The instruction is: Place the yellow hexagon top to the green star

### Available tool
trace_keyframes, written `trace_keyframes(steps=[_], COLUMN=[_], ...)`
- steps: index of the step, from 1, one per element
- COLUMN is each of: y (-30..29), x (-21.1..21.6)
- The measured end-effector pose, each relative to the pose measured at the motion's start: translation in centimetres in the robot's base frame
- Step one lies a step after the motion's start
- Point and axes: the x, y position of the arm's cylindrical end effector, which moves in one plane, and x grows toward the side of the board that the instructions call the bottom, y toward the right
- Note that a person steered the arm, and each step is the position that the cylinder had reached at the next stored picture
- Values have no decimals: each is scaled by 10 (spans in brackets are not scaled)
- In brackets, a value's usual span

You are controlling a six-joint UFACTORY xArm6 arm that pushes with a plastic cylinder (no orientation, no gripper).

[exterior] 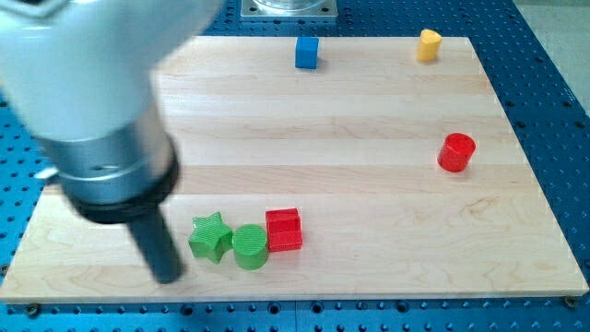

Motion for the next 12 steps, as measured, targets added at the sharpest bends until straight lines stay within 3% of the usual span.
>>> trace_keyframes(steps=[2, 3, 4, 5, 6, 7, 8, 9, 11, 12], y=[64, -57, -149, -153, -134, -94, -65, 3, 98, 100], x=[-20, -26, -63, -98, -158, -163, -115, -96, -96, -109])
